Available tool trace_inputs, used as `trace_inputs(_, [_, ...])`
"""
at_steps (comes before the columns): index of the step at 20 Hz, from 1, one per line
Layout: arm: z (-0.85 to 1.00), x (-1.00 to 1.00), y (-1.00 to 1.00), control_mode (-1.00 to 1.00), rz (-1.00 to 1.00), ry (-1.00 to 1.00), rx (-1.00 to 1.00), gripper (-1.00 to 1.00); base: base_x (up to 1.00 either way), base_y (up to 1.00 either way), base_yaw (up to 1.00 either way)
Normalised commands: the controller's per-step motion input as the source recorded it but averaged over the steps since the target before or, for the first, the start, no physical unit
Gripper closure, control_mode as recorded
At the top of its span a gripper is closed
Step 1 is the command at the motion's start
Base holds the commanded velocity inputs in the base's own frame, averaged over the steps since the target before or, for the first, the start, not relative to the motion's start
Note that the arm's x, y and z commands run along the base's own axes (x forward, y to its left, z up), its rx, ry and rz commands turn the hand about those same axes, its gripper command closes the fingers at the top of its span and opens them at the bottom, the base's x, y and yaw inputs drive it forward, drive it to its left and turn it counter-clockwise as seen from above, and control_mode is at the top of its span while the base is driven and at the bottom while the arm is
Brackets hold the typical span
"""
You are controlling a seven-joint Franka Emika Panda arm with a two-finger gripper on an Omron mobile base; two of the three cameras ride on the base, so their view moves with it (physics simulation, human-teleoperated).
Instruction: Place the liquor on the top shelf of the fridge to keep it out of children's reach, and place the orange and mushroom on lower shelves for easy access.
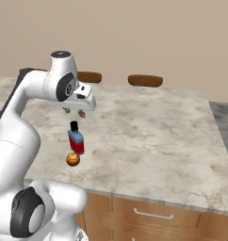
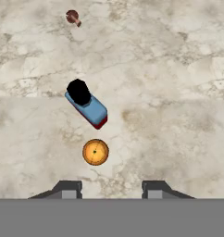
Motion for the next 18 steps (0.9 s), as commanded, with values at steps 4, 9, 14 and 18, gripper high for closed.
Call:
trace_inputs(4, [-0.13,0.0,0.0,-1.0,0.0,-0.06,0.0,-1.0,0.0,0.0,0.0])
trace_inputs(9, [-0.45,0.0,0.04,-1.0,0.0,-0.1,0.0,-1.0,0.0,0.0,0.0])
trace_inputs(14, [-0.47,0.0,0.09,-1.0,0.01,-0.06,0.0,-1.0,0.0,0.0,0.0])
trace_inputs(18, [-0.37,0.0,0.22,-1.0,0.05,0.0,0.0,-1.0,0.0,0.0,0.0])
